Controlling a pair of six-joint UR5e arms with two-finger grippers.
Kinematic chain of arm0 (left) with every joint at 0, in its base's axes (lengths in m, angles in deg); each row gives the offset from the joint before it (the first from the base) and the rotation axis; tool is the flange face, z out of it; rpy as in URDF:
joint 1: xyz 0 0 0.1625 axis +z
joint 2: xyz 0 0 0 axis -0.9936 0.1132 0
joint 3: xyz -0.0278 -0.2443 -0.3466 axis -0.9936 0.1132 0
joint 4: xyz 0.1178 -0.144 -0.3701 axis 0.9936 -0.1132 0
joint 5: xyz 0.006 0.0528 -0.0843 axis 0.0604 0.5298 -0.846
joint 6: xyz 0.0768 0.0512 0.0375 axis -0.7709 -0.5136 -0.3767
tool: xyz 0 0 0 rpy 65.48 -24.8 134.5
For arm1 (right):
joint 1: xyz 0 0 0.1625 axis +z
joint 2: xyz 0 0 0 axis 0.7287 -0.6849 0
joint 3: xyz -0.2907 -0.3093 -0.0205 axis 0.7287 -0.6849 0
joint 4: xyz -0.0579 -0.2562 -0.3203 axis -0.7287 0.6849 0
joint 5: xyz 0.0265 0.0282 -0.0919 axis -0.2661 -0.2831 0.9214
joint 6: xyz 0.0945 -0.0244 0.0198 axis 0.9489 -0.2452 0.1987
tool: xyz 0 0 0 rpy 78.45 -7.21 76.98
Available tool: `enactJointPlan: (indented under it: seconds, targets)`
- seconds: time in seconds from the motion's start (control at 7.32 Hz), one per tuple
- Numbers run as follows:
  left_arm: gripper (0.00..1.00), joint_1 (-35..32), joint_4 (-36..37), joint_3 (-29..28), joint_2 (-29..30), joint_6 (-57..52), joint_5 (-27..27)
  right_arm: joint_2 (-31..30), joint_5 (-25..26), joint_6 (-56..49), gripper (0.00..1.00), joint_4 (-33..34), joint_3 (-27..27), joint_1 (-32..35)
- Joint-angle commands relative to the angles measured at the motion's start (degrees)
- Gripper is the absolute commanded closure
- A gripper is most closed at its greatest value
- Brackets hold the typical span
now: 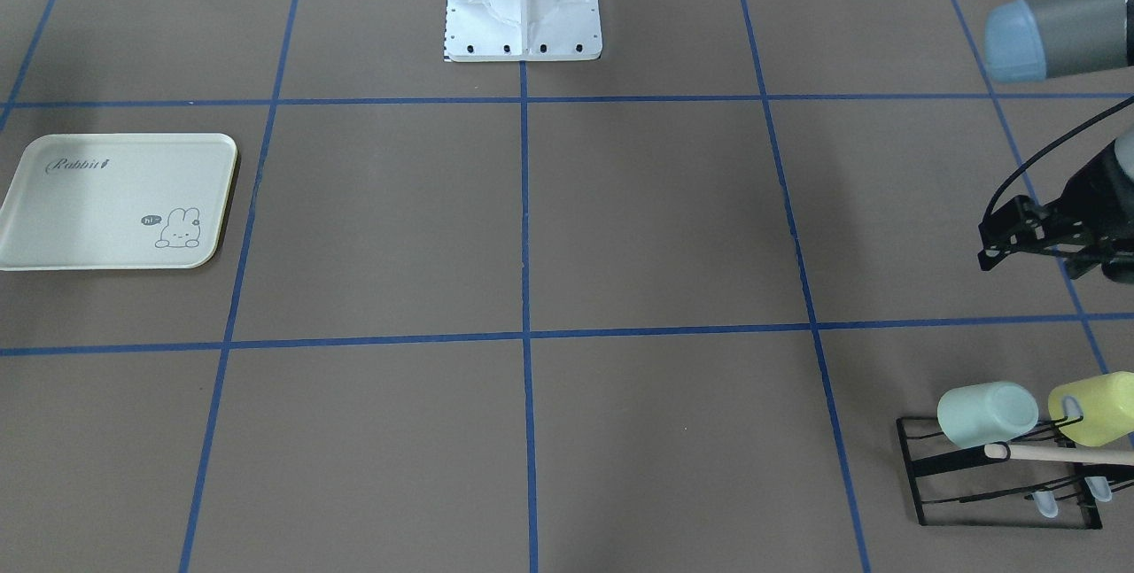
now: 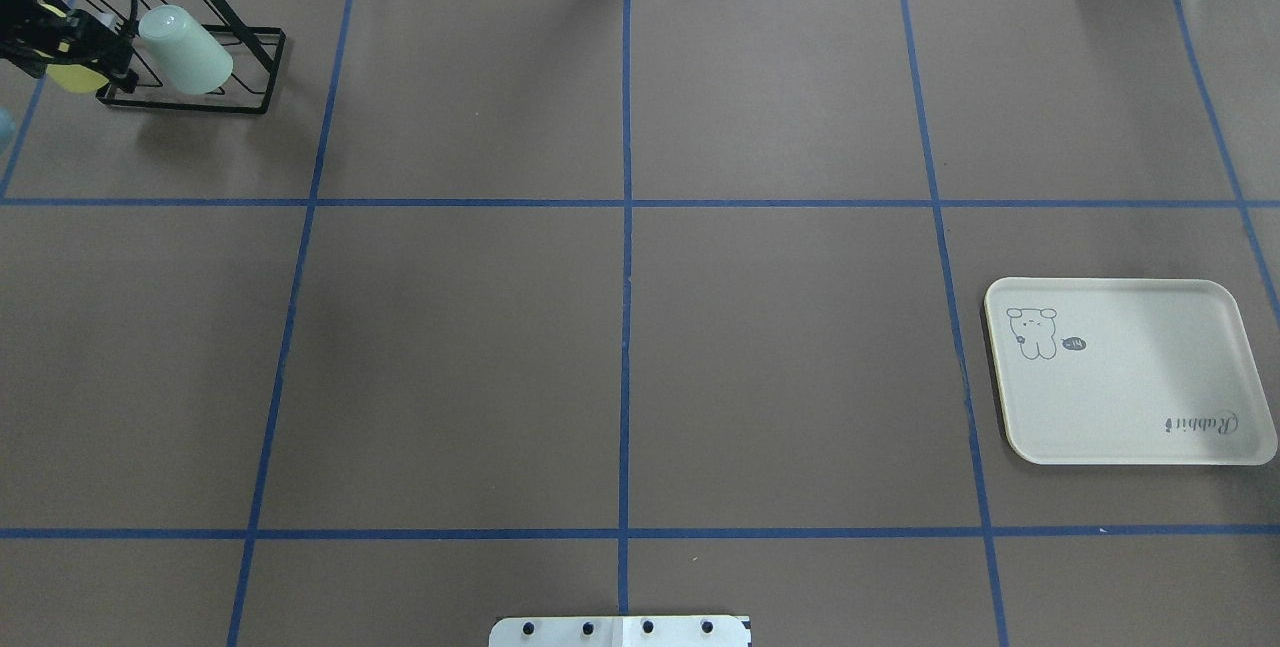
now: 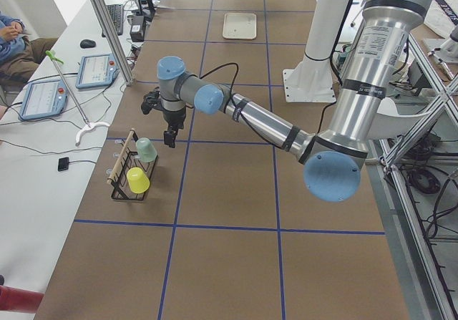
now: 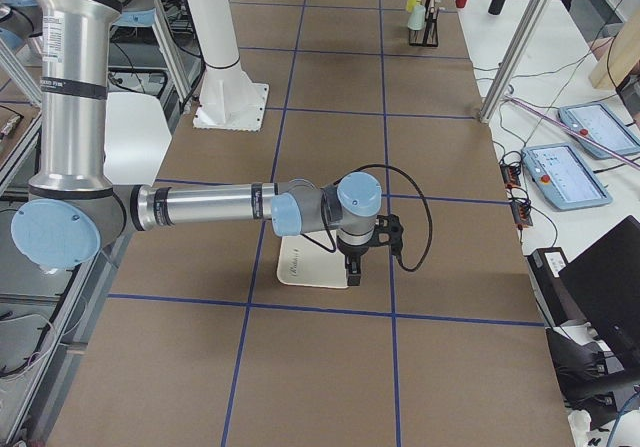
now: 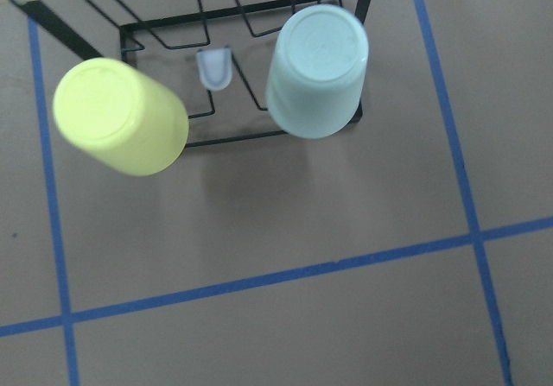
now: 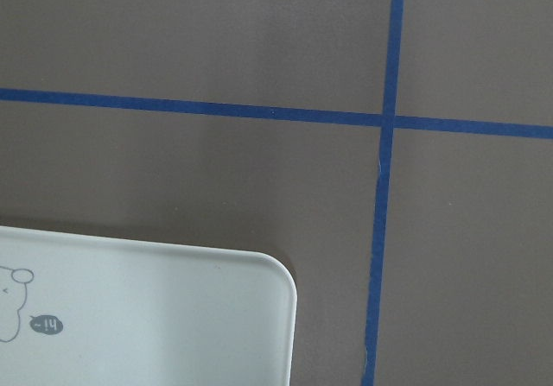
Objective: Left arm grabs green cup and hands to right arm on tray
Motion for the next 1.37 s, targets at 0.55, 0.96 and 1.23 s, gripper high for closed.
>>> enactJointPlan:
  seconds: [0.55,0.96,1.23]
  targets:
    - [0.03,1.7,-6.9,-22.3,11.3,0.6,0.4,0.0,0.1,0.0,0.00,-0.4,-0.2,-1.5]
    - [0.03,1.7,-9.9,-25.9,12.0,0.6,0.5,0.1,0.2,0.0,0.00,-0.4,-0.3,-1.9]
    - [0.03,1.8,-10.0,-26.9,13.0,1.5,0.6,0.1,0.1,0.0,0.00,-0.4,-0.3,-2.1]
